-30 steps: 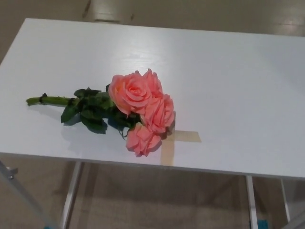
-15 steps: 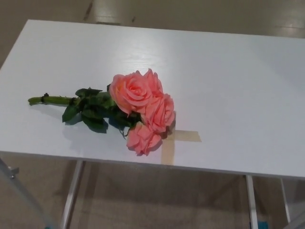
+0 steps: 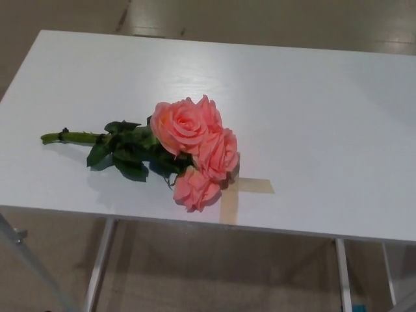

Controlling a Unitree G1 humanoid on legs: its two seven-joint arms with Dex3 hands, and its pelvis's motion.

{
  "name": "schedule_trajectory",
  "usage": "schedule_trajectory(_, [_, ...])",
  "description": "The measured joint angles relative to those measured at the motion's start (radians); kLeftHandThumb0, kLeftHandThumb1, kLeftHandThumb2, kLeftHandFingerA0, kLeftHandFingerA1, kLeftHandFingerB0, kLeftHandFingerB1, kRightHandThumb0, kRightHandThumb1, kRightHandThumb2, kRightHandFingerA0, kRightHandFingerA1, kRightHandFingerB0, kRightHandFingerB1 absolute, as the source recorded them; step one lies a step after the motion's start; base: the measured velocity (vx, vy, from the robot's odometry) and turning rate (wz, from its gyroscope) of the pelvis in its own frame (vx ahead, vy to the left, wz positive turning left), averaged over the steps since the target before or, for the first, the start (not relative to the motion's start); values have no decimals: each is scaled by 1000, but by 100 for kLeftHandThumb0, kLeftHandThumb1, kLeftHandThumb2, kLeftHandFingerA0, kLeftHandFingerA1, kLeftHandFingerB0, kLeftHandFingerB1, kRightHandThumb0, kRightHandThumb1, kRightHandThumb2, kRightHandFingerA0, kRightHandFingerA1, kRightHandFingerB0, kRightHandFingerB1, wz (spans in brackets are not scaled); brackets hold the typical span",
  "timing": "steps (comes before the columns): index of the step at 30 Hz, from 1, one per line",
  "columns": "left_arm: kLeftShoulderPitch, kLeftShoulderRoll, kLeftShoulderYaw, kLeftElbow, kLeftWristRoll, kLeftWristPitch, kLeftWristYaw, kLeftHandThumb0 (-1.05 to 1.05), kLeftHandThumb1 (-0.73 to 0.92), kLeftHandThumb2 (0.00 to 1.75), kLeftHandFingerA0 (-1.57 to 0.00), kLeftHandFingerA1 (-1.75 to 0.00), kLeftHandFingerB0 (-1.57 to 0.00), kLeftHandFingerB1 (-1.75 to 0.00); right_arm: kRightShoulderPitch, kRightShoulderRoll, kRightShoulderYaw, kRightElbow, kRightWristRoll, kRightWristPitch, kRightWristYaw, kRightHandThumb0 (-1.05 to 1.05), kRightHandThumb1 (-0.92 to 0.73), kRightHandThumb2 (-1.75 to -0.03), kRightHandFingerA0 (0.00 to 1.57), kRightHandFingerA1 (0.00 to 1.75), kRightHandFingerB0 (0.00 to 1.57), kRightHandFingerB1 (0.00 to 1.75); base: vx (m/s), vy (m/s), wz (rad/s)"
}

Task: Use the left hand to pick up the rose and passes it to a human.

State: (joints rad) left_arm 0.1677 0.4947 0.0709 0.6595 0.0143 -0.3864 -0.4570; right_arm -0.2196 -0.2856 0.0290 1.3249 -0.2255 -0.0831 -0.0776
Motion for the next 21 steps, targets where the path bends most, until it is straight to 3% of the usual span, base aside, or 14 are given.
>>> schedule_trajectory(5, [111, 7, 13, -232, -25, -11, -18, -68, 49, 56, -31, -32, -44, -34, -3, 0, 0, 0, 0, 0, 0, -22, -66, -60, 77, 48, 52, 39, 0, 0, 0])
schedule_trajectory(6, [124, 8, 15, -261, -29, -12, -21, -73, 43, 62, -28, -34, -38, -36, -3, 0, 0, 0, 1, 0, 0, -31, -58, -72, 70, 55, 48, 46, 0, 0, 0])
schedule_trajectory(7, [145, 11, 20, -305, -35, -14, -26, -73, 43, 62, -28, -34, -38, -36, -4, 0, 0, 0, 0, 0, 0, -31, -58, -72, 70, 55, 48, 46, 0, 0, 0])
schedule_trajectory(8, [163, 14, 24, -344, -39, -16, -29, -69, 48, 56, -31, -31, -34, -32, -4, 0, 0, 0, 0, 0, 0, -22, -66, -59, 74, 47, 52, 39, 0, 0, 0])
schedule_trajectory(9, [186, 19, 31, -397, -46, -18, -32, -69, 48, 56, -31, -31, -30, -31, -4, 0, 0, 0, 0, 0, 0, -32, -58, -72, 68, 54, 48, 46, 0, 0, 0])
schedule_trajectory(12, [235, 31, 50, -512, -67, -23, -40, -69, 48, 56, -31, -31, -30, -31, -5, 0, 0, 0, 0, 0, 0, -32, -58, -72, 68, 54, 48, 46, 0, 0, 0])
schedule_trajectory(13, [259, 38, 62, -569, -77, -25, -44, -69, 40, 71, -19, -37, -10, -35, -5, 0, 0, 0, 0, 0, 0, -32, -58, -72, 68, 54, 47, 46, 0, 0, 0])
schedule_trajectory(14, [275, 42, 71, -610, -83, -28, -46, -66, 40, 70, -17, -37, -9, -35, -5, 0, 0, 0, 0, 0, 0, -32, -58, -72, 68, 54, 48, 46, 0, 0, 0])
schedule_trajectory(15, [288, 43, 82, -655, -92, -29, -48, -31, 19, 81, 0, -47, 0, -48, -5, 0, 0, 0, 0, 0, 0, -32, -58, -72, 68, 54, 48, 46, 0, 0, 0])
schedule_trajectory(20, [320, 50, 144, -860, -130, -36, -50, -30, 20, 81, 0, -47, -1, -49, -12, 0, 0, 0, 0, 0, 0, -32, -58, -72, 68, 54, 48, 46, 0, 0, 0])
schedule_trajectory(21, [325, 53, 158, -903, -142, -37, -51, -39, 46, 58, -10, -24, -6, -26, -12, 0, 0, 0, 0, 0, 0, -32, -58, -72, 68, 54, 48, 46, 0, 0, 0])
